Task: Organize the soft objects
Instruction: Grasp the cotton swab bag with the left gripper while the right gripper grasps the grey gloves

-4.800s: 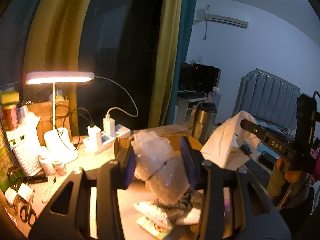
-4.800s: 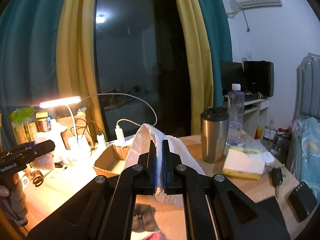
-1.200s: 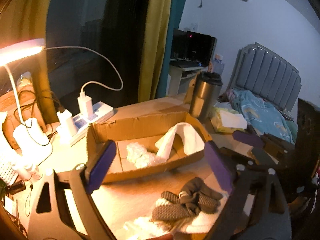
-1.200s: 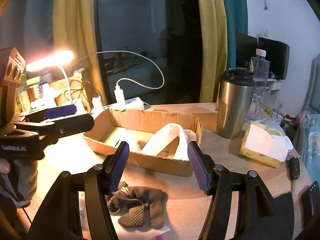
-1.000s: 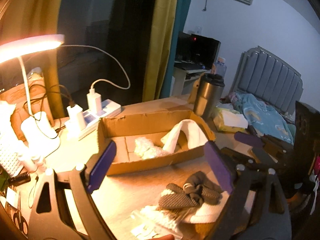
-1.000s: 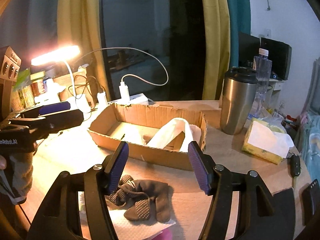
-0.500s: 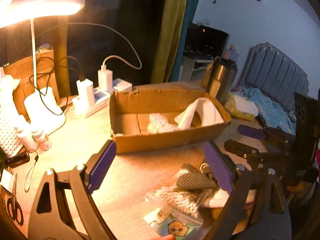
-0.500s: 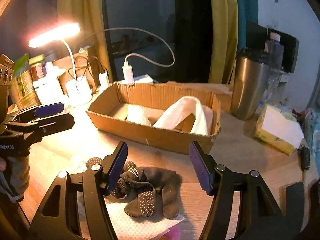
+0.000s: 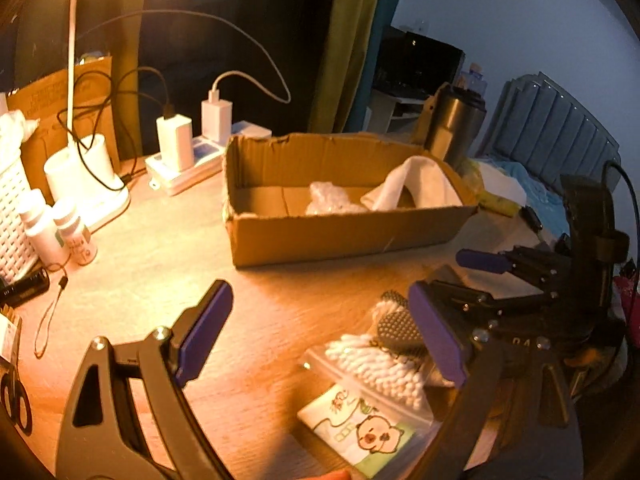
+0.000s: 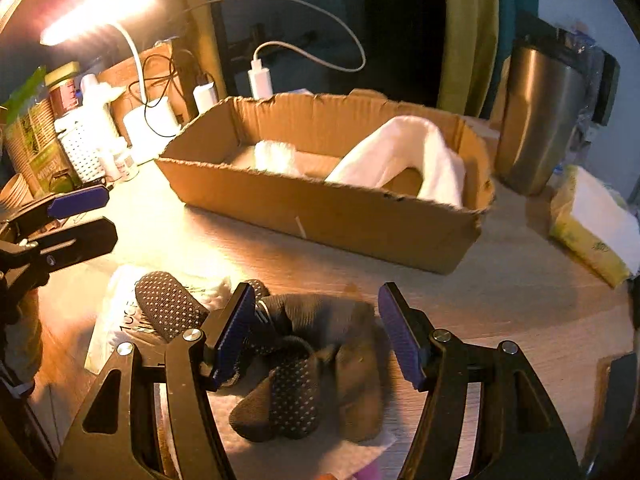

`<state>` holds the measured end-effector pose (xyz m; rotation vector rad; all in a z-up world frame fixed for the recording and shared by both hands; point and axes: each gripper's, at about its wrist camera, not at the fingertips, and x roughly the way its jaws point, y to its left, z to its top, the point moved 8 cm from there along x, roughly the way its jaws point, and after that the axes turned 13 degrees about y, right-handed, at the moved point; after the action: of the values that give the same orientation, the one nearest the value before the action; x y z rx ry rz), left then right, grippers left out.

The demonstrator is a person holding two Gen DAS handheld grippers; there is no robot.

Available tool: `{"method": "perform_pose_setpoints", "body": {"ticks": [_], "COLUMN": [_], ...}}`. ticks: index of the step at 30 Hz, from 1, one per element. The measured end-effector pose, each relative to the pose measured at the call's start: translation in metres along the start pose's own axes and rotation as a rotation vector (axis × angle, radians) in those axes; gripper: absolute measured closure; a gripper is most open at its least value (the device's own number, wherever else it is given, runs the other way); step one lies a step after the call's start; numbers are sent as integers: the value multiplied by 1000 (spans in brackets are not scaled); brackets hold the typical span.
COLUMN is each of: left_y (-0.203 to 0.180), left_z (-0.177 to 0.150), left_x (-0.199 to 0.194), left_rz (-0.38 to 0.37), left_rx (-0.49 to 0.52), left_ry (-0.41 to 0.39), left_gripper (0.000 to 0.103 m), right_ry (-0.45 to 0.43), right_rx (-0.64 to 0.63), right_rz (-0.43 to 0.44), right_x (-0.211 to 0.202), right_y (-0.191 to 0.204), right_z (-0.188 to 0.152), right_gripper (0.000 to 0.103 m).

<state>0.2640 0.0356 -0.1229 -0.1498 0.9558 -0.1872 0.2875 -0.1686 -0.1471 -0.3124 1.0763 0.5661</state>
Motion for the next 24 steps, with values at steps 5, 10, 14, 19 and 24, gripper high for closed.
{"method": "perform_pose_setpoints", "body": {"ticks": [5, 10, 14, 19, 24], "left_y": [0, -3, -7, -12, -22], "left_z": [-4, -8, -11, -12, -14], "left_x": [3, 5, 7, 9, 12], "left_rz": [-5, -11, -19, -25, -31], "left_rx": [2, 13, 21, 40, 75], "left_ry": [10, 21, 30, 35, 46], "left_gripper": [12, 12, 12, 12, 12], "right_ry": [26, 30, 34, -2, -93], "right_rx": [6, -2, -40, -102, -70], "right_rz": [35, 62, 114, 73, 43], "right_x": [4, 5, 6, -4, -29], "right_y": [1, 4, 16, 26, 13], "right_z": [0, -4, -5, -6, -5], "right_gripper": [36, 40, 57, 82, 82]}}
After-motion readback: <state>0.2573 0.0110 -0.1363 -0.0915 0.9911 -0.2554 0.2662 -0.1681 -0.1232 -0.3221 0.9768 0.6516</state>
